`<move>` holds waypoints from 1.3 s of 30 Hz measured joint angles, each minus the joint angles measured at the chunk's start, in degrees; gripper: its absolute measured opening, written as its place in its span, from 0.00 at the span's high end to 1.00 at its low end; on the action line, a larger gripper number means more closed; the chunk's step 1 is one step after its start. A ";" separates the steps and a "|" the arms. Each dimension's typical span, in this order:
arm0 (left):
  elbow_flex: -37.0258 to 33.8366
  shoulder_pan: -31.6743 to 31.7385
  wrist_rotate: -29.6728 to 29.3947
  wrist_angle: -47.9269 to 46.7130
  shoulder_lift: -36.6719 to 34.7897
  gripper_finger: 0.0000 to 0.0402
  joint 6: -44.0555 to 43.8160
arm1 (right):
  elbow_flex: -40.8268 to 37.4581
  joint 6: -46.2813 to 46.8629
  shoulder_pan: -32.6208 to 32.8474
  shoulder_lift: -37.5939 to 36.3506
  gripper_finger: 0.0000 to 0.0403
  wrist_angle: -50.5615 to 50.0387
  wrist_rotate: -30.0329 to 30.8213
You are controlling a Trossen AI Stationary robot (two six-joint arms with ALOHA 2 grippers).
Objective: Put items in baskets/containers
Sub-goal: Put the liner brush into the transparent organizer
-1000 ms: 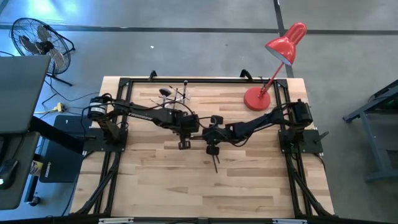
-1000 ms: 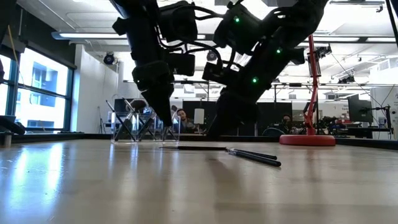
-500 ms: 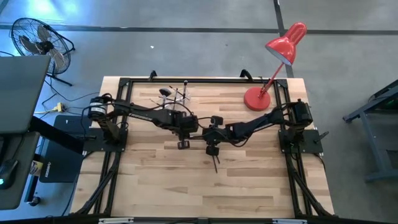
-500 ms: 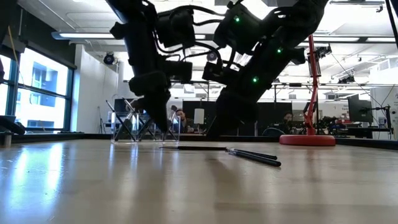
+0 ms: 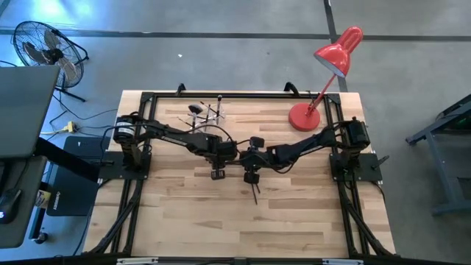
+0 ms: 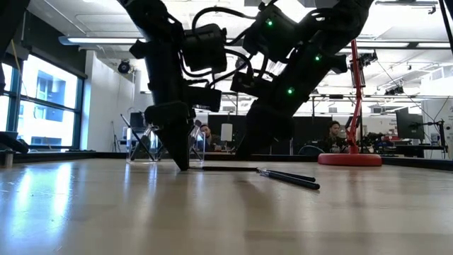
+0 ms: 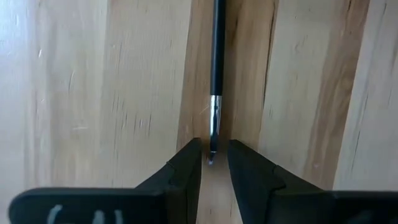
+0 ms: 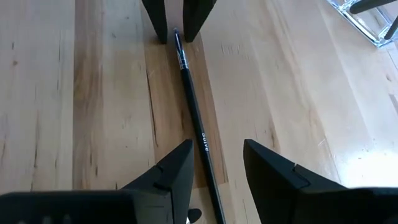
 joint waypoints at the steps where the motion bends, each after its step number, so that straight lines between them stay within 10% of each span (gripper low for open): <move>1: 0.00 0.00 0.00 0.03 0.00 0.80 0.08 | 0.00 0.00 0.00 -0.01 0.66 -0.03 0.00; 9: 0.15 0.07 4.32 -0.47 1.90 0.98 0.10 | 0.00 -0.24 -0.02 -0.01 0.66 0.11 0.03; 39: -0.15 0.11 5.38 0.99 -0.79 1.00 -2.98 | 0.04 -6.47 0.13 -0.06 0.66 0.89 -3.86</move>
